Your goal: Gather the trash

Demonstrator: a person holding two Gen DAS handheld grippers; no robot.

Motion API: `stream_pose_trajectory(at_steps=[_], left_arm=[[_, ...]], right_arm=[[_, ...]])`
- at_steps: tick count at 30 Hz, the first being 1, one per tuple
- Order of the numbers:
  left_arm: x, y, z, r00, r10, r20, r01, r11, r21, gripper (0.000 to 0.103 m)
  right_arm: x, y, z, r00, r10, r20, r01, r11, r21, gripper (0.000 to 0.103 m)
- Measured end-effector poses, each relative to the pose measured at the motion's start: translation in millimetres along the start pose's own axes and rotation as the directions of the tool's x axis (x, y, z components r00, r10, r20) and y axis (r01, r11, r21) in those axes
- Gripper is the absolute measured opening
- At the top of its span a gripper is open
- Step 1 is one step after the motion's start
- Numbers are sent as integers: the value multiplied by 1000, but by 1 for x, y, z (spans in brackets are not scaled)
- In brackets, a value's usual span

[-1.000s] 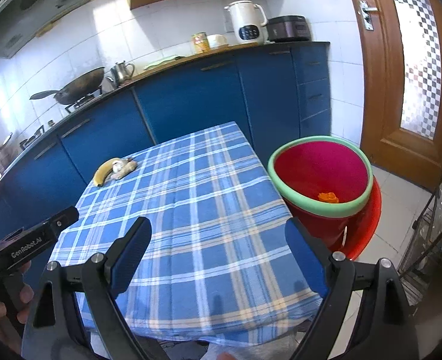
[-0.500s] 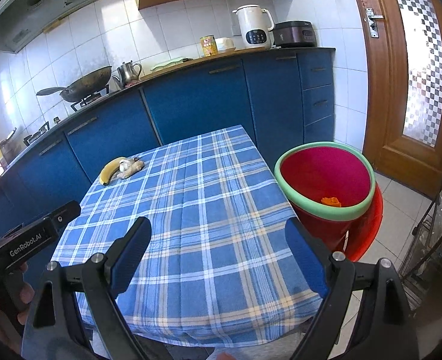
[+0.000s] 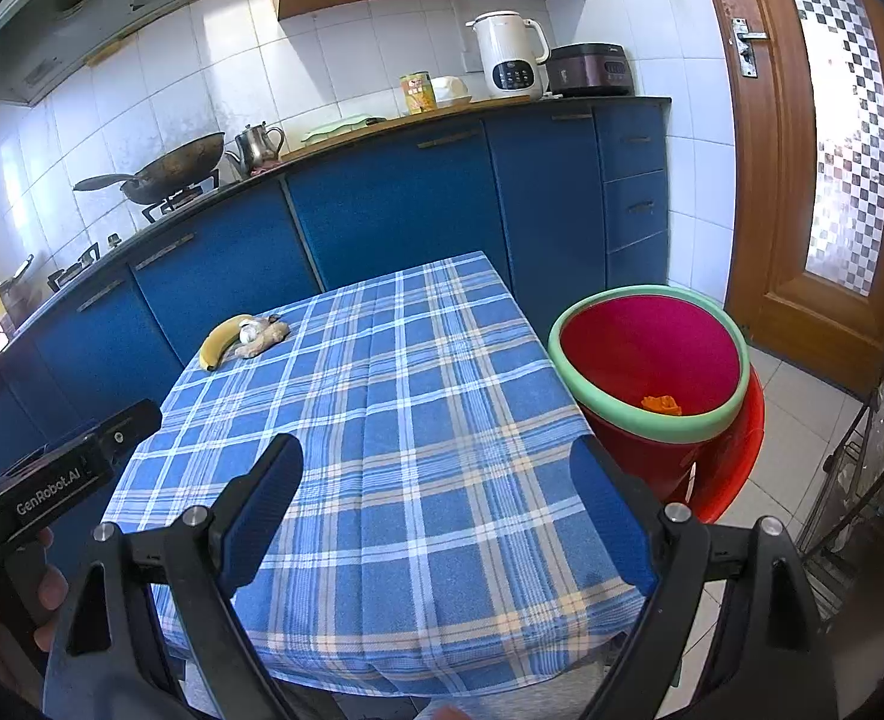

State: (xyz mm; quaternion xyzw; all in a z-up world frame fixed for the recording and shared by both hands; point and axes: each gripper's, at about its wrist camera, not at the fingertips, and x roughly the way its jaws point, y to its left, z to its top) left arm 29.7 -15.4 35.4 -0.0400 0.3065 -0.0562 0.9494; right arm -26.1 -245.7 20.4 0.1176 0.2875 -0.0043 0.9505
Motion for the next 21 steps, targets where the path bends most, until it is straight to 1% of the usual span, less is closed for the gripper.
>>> stream_pose_trajectory(at_steps=[21], left_arm=[[-1,1,1,1000,2,1,-2,1000,-3,77]], right_arm=[[-1,-1,0,1000,1,0,-1,1000,0,90]])
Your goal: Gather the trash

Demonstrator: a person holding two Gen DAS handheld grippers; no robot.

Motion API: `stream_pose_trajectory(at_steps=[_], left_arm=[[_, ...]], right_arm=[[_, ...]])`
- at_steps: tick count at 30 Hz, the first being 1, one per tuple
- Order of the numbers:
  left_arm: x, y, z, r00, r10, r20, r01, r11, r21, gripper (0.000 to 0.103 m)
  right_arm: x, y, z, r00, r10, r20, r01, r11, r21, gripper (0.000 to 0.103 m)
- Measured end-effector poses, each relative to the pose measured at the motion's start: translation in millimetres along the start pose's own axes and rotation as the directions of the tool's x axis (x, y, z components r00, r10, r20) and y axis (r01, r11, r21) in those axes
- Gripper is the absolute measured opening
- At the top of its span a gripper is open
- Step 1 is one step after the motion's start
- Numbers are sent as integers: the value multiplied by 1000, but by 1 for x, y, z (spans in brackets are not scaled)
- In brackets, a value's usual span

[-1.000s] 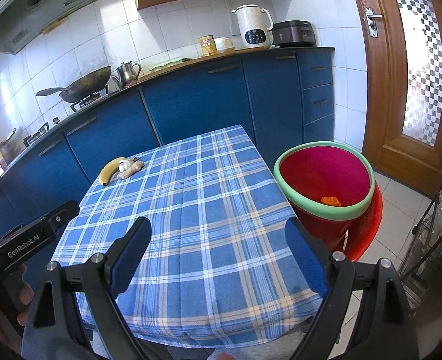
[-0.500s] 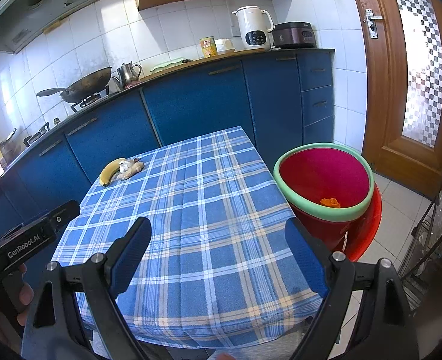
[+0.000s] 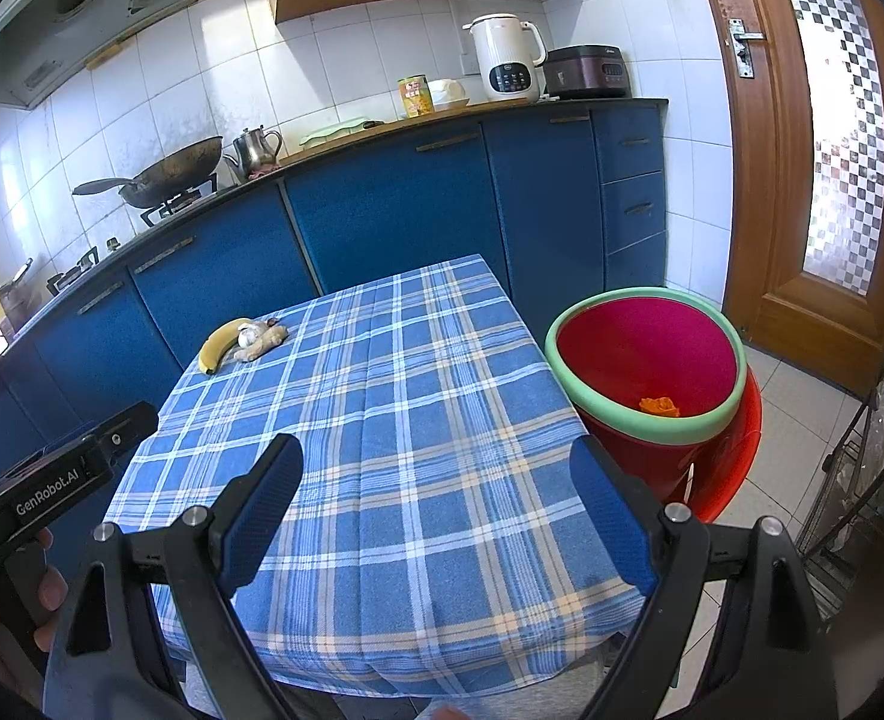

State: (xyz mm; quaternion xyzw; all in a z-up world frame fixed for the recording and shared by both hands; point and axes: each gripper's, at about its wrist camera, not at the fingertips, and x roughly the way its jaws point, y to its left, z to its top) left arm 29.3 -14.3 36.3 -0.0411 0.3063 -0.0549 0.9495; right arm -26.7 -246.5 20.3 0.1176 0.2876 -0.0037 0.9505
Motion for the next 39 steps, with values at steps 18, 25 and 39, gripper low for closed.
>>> stream_pose_trajectory(at_steps=[18,25,39], left_arm=[[-1,1,0,1000,-2,-2,2,1000,-7,77],[-2,1,0,1000,-3,-2,3,1000,-7,77],[-1,0,1,1000,0,-6,0,1000,-7,77]], right_arm=[[0,-1,0,1000,1,0,-1,1000,-1,90],[0,-1,0,1000,1,1,-1,1000,0,90],[0,-1,-1,1000,1,-1,-1,1000,-1,90]])
